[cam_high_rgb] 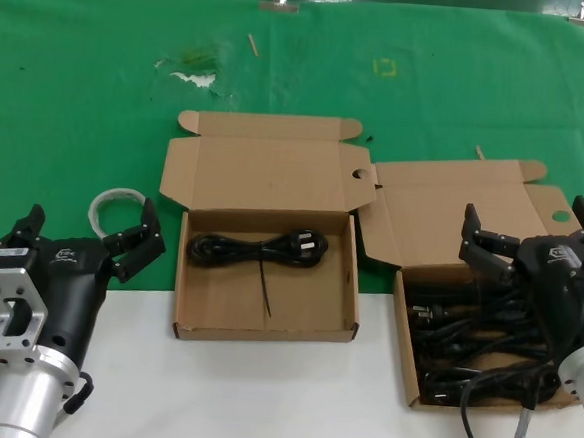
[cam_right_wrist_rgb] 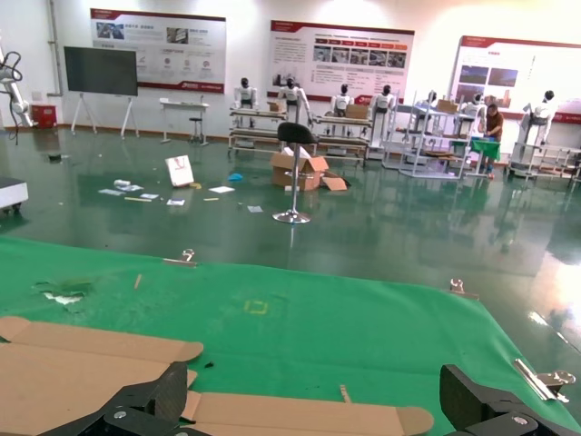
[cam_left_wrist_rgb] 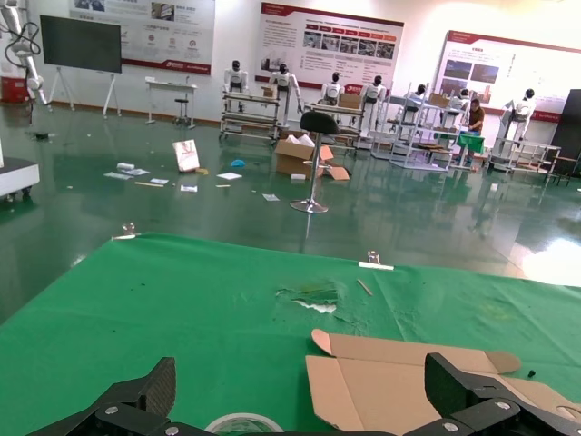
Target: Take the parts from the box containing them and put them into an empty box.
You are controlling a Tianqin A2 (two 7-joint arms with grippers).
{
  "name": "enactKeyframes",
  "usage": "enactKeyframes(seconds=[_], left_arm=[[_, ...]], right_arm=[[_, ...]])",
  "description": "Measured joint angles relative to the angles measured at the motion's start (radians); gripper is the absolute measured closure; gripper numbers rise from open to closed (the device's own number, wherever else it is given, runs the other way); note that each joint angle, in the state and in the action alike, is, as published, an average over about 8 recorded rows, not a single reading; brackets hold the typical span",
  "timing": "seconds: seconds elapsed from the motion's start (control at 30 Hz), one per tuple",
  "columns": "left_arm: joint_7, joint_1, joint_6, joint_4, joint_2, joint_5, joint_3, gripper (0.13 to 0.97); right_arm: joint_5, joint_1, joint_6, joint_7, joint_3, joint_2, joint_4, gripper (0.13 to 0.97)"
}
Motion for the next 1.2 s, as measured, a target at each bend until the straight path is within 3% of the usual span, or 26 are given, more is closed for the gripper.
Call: enactKeyframes(seconds=[1.2], left_arm=[[0.0, 0.0, 0.0, 0.0, 0.0, 0.0, 0.0, 0.132]], right_arm=[[0.0, 0.0, 0.0, 0.0, 0.0, 0.0, 0.0, 0.129]])
